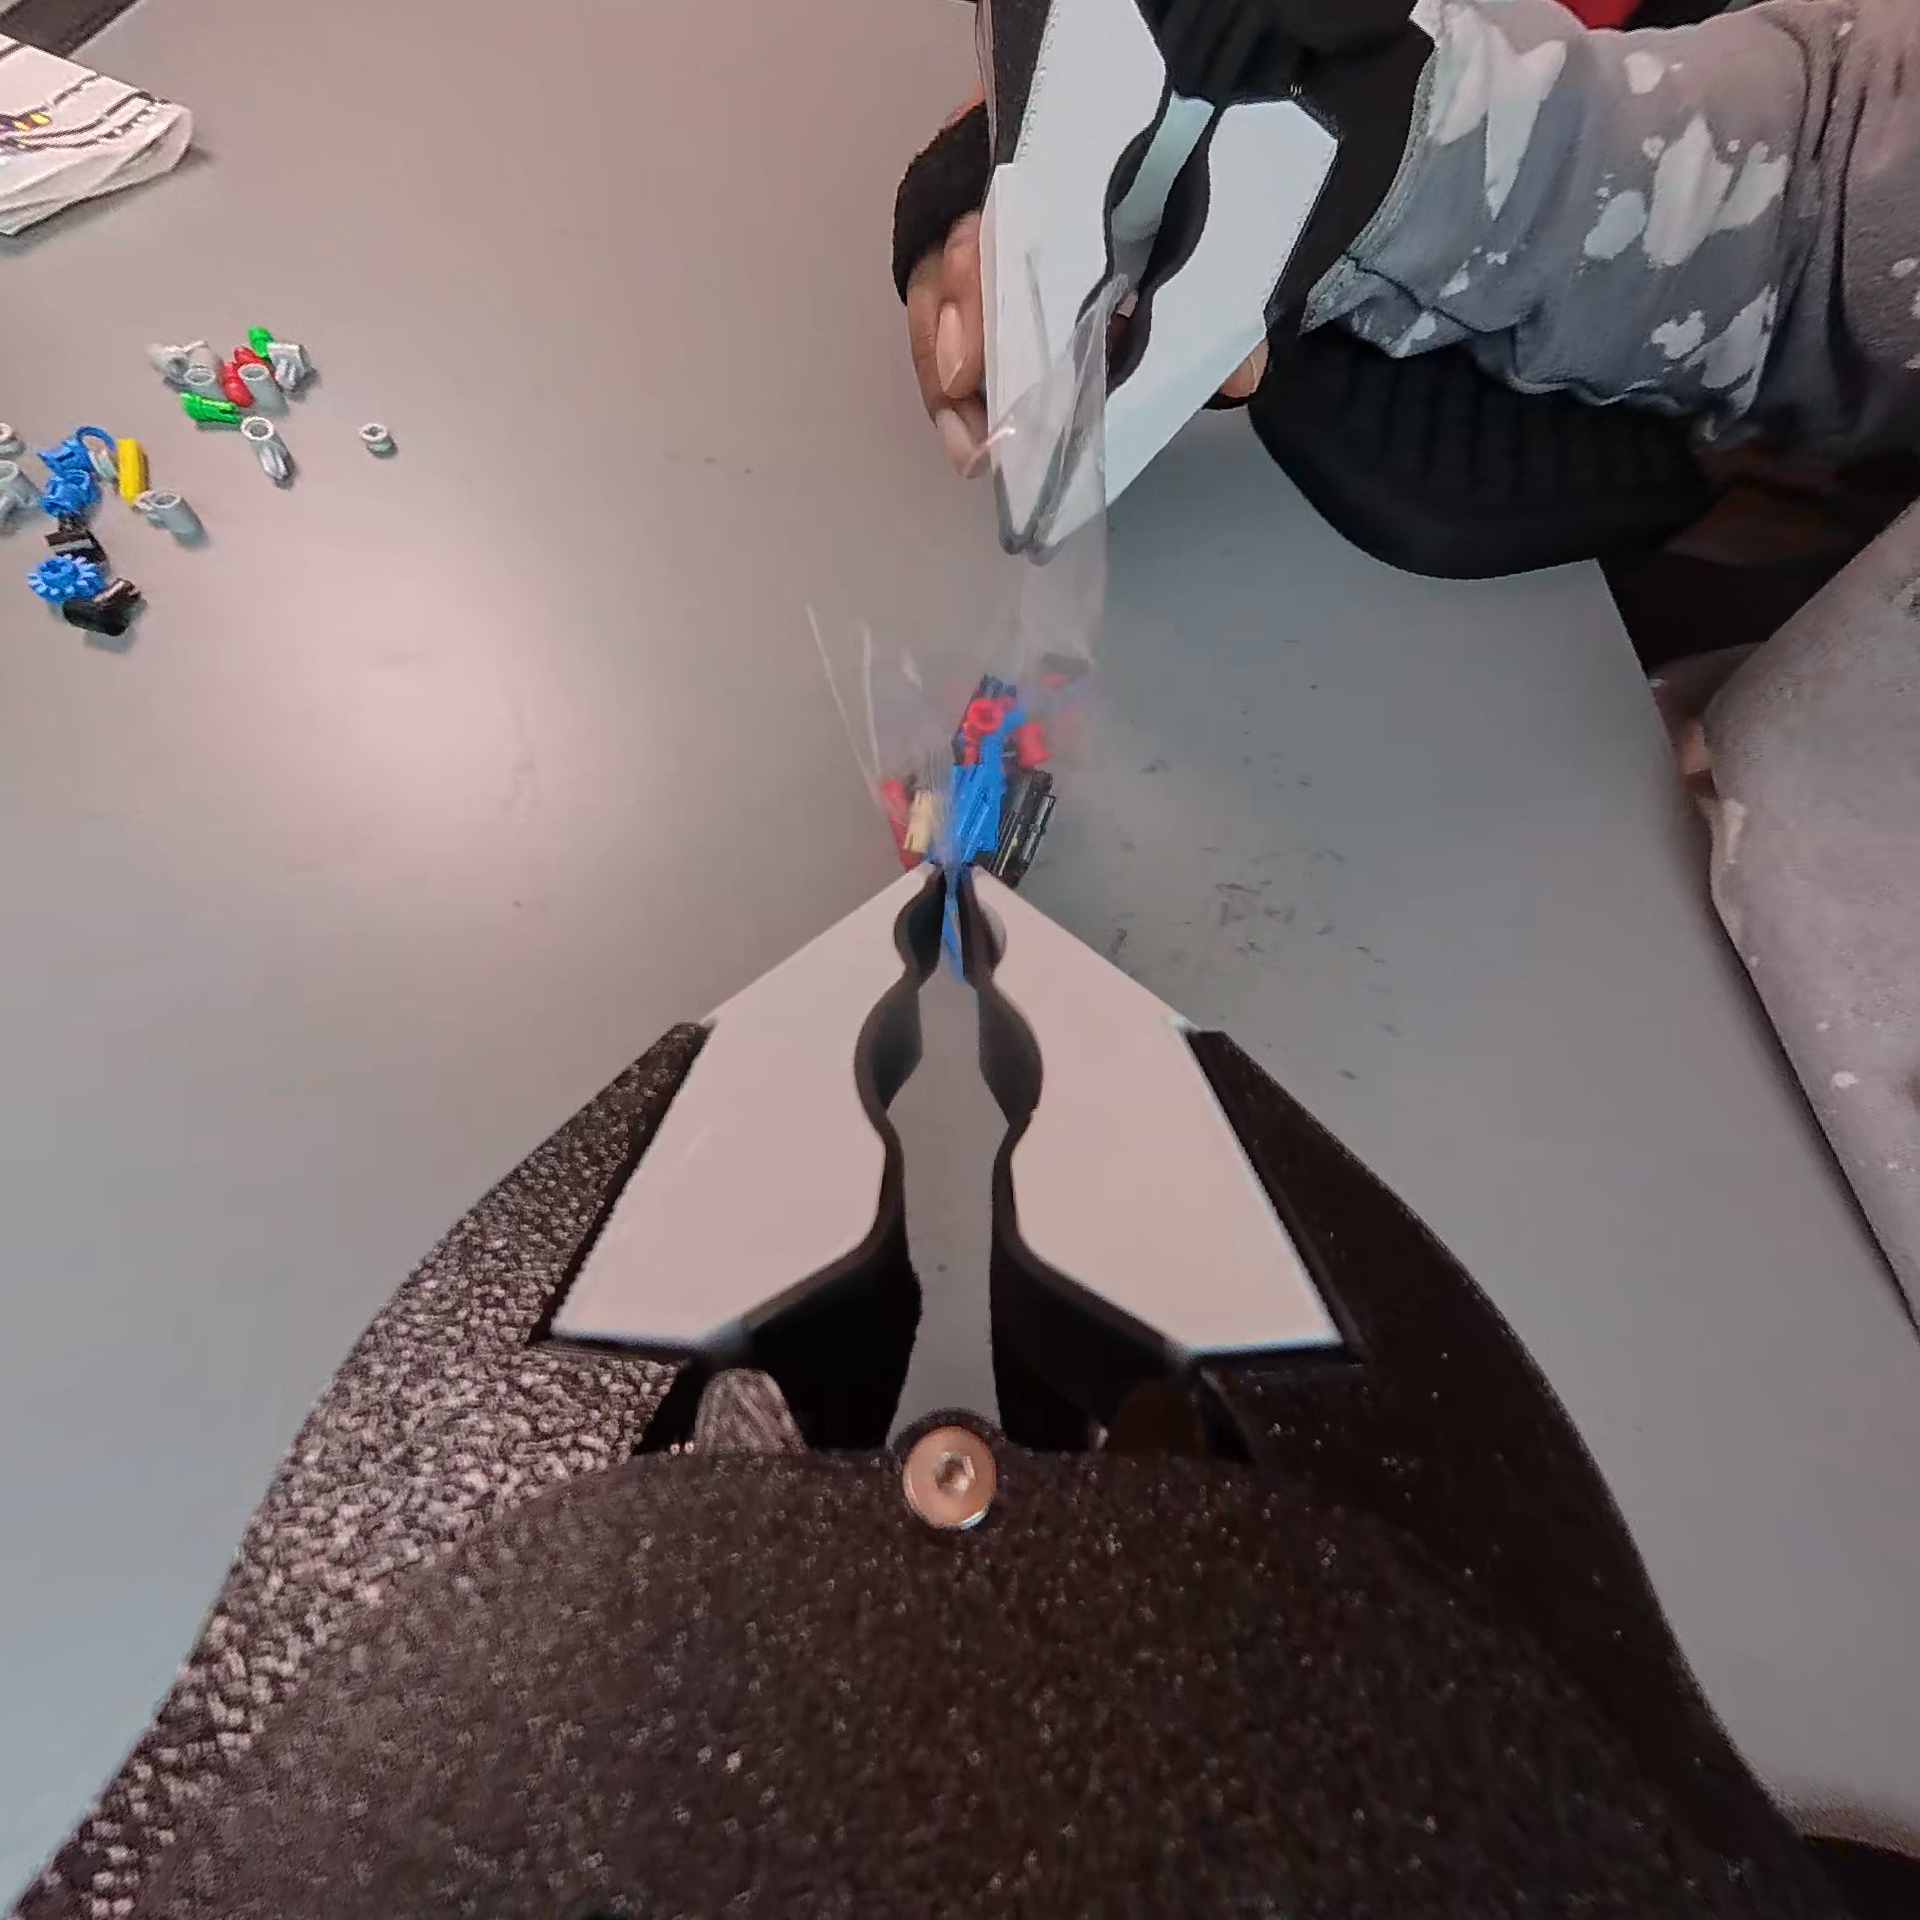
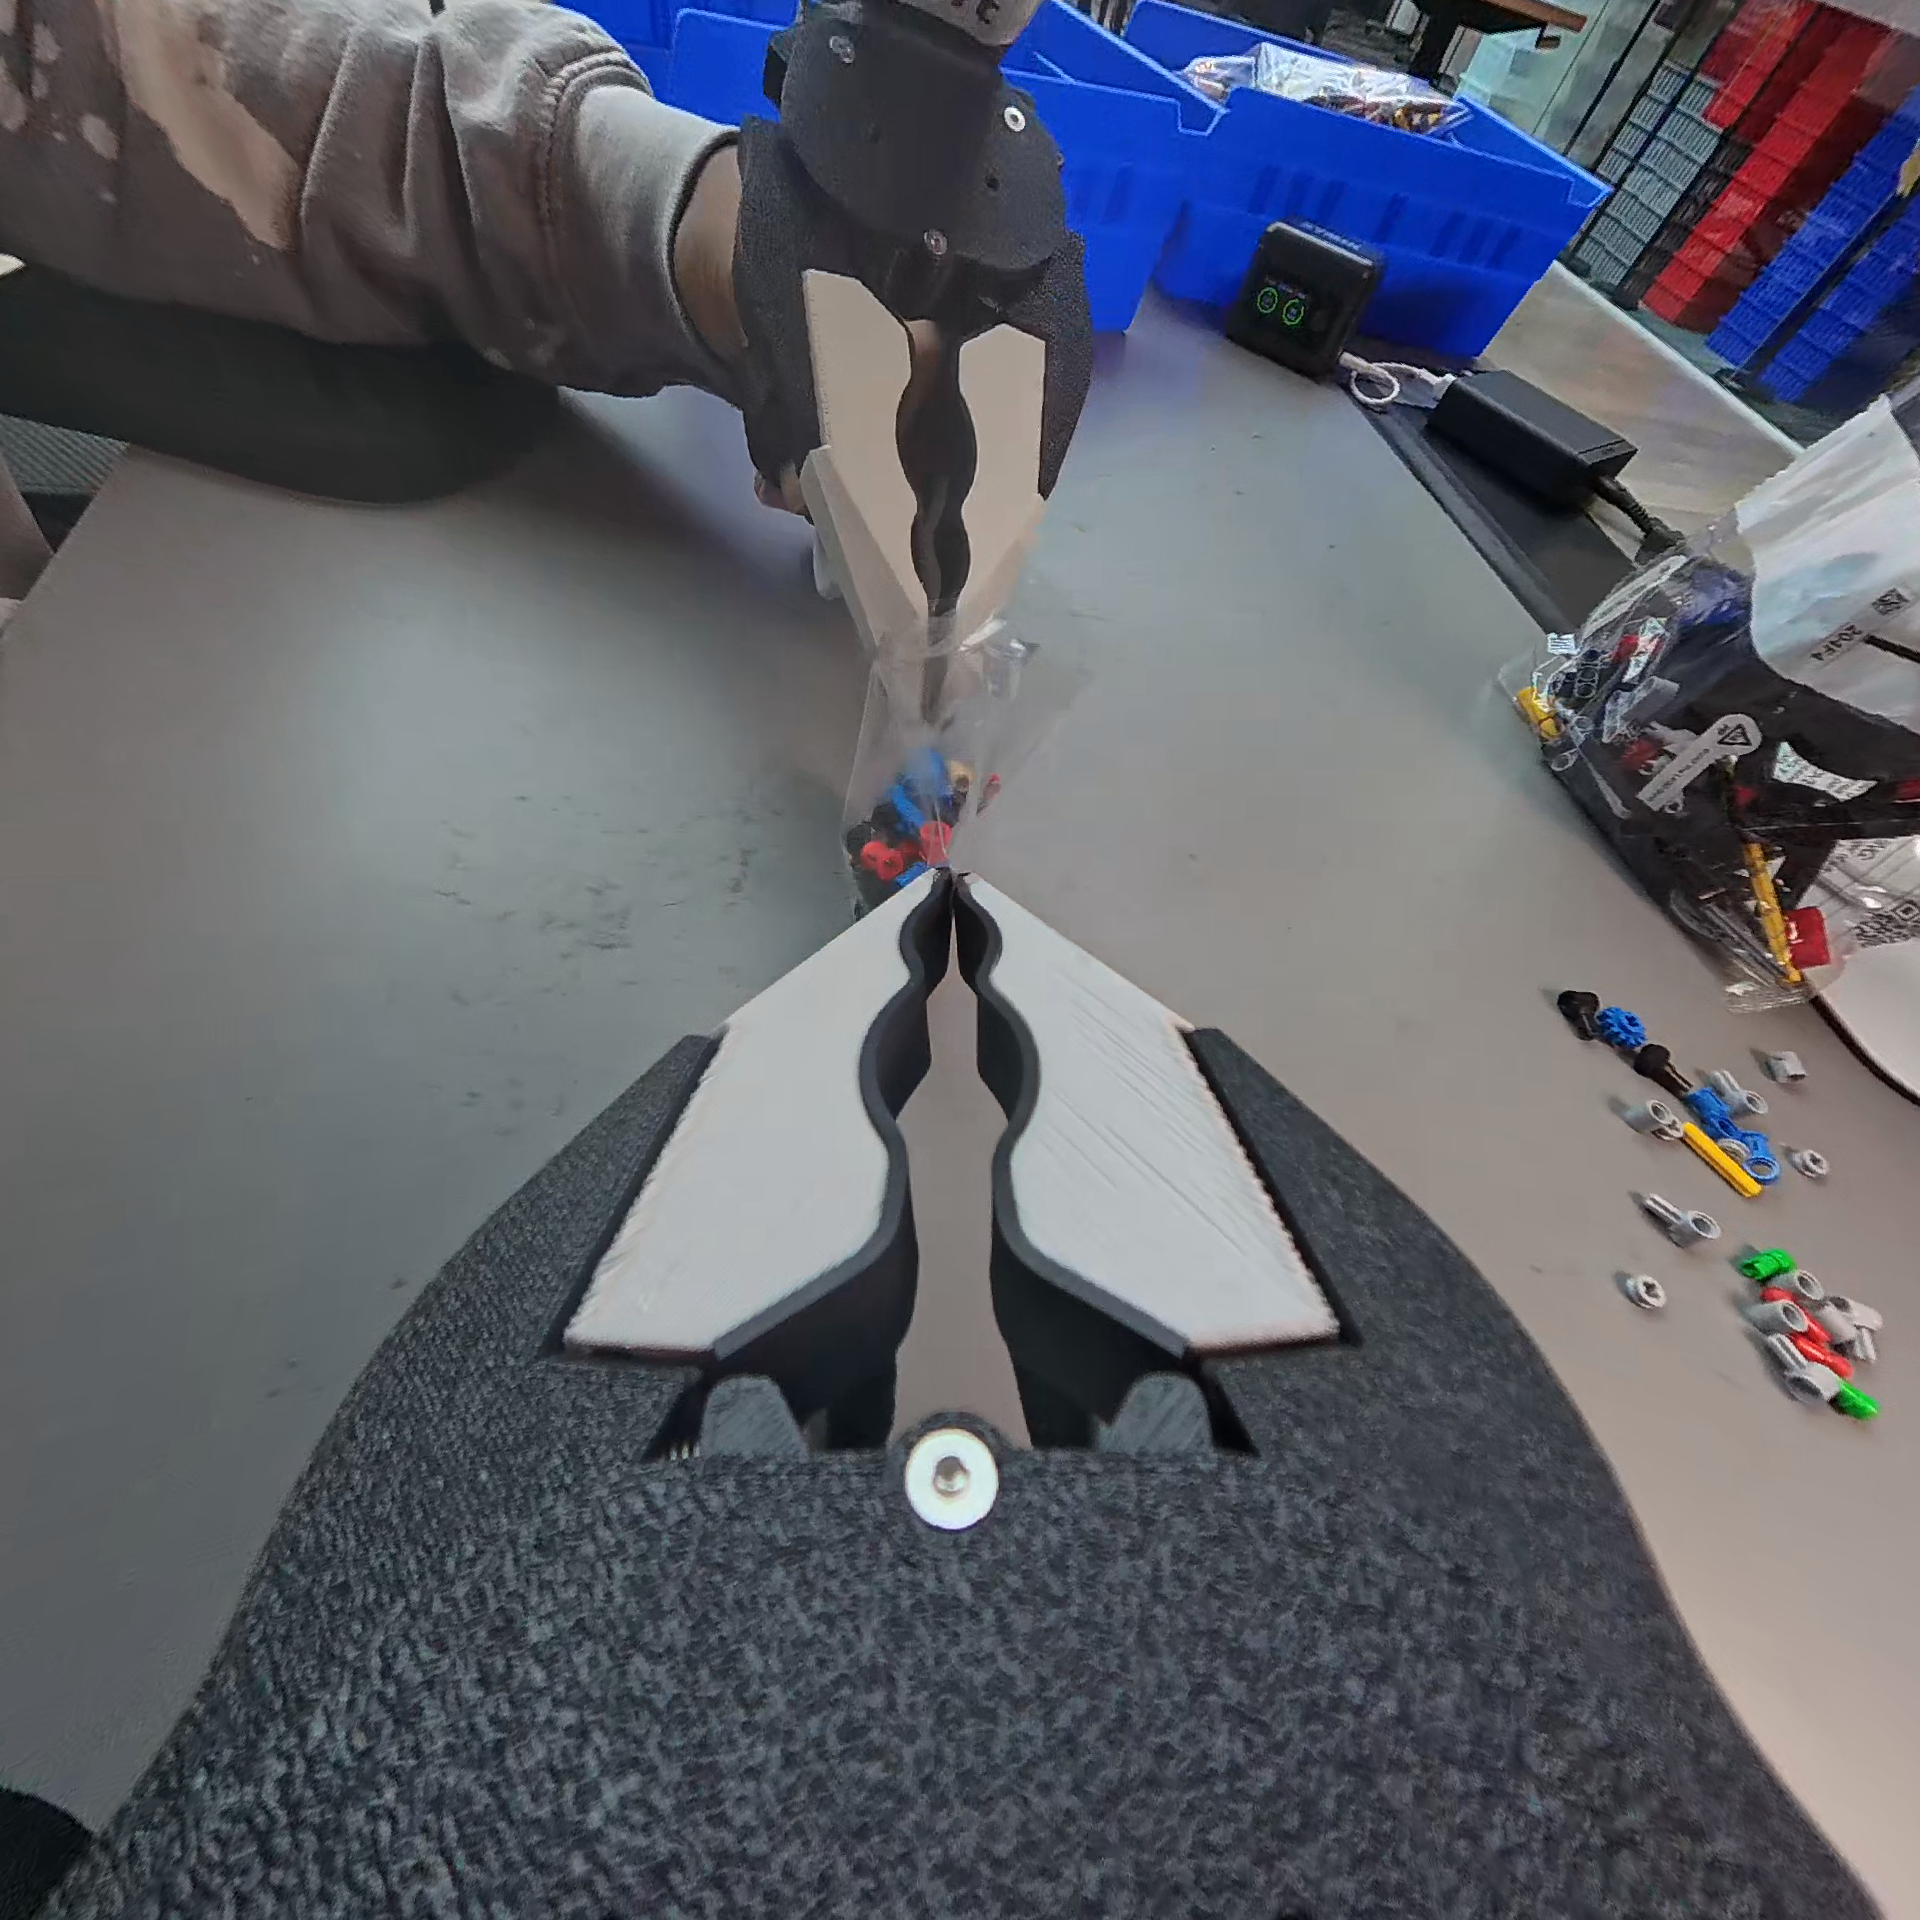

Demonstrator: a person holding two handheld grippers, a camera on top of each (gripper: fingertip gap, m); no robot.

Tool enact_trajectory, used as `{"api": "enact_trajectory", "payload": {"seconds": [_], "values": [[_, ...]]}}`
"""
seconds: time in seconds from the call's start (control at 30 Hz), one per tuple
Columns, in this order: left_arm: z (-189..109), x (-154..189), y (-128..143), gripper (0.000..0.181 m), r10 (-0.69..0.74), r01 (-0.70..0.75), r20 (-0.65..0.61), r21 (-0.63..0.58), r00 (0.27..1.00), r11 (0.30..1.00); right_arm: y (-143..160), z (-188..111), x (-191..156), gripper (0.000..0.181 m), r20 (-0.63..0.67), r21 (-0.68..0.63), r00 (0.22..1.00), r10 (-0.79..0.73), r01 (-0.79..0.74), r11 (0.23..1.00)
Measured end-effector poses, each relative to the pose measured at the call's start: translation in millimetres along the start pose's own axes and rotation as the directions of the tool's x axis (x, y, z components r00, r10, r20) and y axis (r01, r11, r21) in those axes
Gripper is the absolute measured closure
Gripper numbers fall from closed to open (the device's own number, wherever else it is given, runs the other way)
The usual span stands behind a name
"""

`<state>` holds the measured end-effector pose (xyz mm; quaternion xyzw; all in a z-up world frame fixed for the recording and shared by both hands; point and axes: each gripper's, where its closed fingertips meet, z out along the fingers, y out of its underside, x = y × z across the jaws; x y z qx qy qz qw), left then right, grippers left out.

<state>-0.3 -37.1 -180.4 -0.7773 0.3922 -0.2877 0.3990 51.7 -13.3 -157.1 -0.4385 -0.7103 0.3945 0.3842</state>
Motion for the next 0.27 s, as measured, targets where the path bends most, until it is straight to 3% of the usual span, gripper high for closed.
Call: {"api": "enact_trajectory", "payload": {"seconds": [0.07,0.17,0.27], "values": [[0.0,-2.1,0.0,0.181,0.0,0.0,0.058,-0.001,0.998,1.0,-0.4,-1.3,2.4,0.18,0.0,0.005,1.0,0.023,-0.023,1.0],[-1.9,-4.6,-0.3,0.181,-0.003,0.002,0.154,0.008,0.988,1.0,-21.9,-17.1,20.8,0.151,0.058,0.102,0.989,0.138,-0.143,0.984],[-3.9,-6.7,1.0,0.18,-0.031,0.024,0.22,0.036,0.975,0.999,-32.7,-32.9,95.6,0.155,-0.026,0.162,0.957,0.289,-0.281,0.946]]}}
